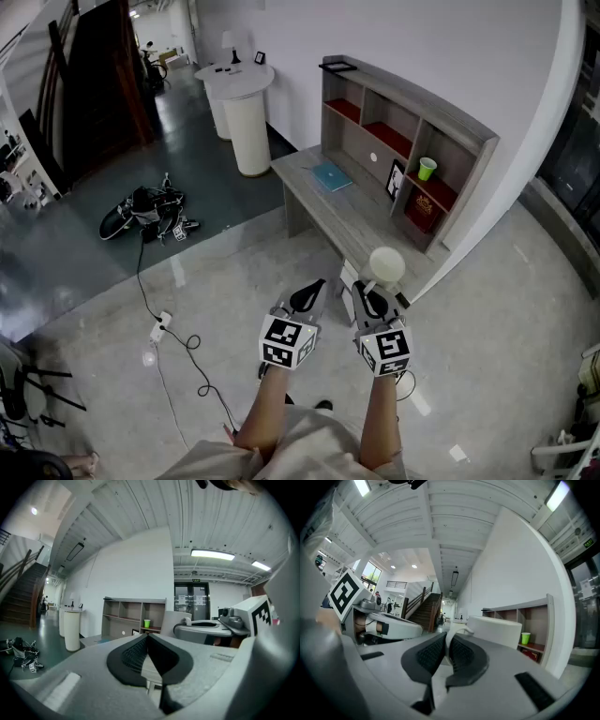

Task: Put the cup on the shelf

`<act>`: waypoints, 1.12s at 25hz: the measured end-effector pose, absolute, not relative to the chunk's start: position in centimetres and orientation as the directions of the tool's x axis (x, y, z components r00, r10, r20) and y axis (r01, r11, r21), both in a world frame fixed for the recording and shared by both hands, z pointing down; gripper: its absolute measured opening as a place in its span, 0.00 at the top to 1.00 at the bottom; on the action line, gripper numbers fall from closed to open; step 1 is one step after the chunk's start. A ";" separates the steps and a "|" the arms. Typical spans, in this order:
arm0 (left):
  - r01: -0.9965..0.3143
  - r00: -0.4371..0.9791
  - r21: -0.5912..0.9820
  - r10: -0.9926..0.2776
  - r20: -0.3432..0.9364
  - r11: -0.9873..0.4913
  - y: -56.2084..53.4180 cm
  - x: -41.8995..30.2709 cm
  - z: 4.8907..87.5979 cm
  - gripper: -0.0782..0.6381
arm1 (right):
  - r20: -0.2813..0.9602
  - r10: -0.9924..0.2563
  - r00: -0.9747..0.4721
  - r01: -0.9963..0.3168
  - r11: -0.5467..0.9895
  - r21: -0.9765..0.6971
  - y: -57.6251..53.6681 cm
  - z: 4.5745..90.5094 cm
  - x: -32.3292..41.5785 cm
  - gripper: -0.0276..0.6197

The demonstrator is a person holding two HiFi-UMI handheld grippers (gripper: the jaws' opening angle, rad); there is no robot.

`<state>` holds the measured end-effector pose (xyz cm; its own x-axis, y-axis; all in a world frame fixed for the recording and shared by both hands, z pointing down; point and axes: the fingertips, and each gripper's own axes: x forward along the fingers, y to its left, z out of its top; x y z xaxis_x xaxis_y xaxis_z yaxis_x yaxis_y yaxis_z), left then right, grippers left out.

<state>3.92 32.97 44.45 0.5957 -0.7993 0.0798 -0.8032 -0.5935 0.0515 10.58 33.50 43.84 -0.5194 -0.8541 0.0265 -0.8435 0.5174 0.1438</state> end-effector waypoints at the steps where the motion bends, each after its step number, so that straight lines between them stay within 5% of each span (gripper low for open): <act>1: -0.803 0.596 0.052 -0.799 0.081 -0.594 33.1 3.8 44.5 0.88 | 0.027 -0.854 -0.520 -0.843 0.518 0.144 33.6 43.8 10.4 0.92; 28: -0.724 0.689 0.091 -0.711 0.142 -0.683 26.6 1.0 45.3 0.88 | 0.015 -0.899 -0.438 -0.898 0.439 0.044 28.3 43.9 7.5 0.92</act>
<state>0.99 26.61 45.31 0.6885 -0.7113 0.1416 -0.7245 -0.6833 0.0905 7.47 28.25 43.85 -0.4384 -0.8987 0.0154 -0.8976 0.4386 0.0444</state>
